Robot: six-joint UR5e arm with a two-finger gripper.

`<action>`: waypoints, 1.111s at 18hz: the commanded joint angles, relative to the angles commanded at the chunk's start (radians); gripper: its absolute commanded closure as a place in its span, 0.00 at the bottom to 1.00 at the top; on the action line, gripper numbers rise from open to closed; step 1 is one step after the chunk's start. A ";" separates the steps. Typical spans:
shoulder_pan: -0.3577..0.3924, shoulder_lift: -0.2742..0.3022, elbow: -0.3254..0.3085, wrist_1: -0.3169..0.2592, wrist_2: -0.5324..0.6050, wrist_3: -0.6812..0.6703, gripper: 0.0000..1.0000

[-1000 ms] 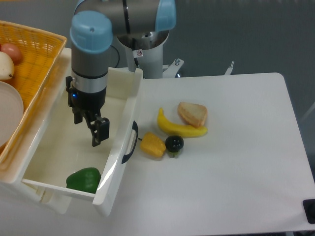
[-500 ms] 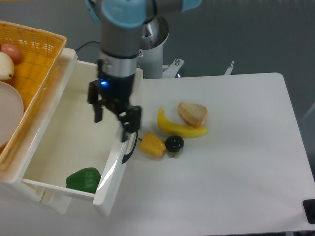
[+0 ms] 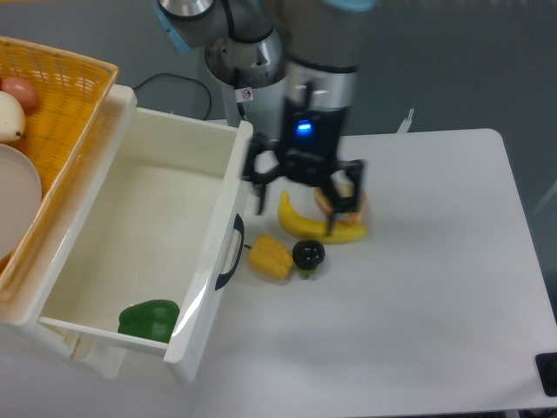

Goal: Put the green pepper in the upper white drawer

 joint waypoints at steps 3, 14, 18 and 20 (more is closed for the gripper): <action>0.095 -0.038 -0.003 0.003 0.009 0.090 0.00; 0.177 -0.253 -0.022 -0.002 0.319 0.647 0.00; 0.172 -0.331 -0.017 -0.002 0.383 0.779 0.00; 0.164 -0.371 0.006 -0.003 0.402 0.781 0.00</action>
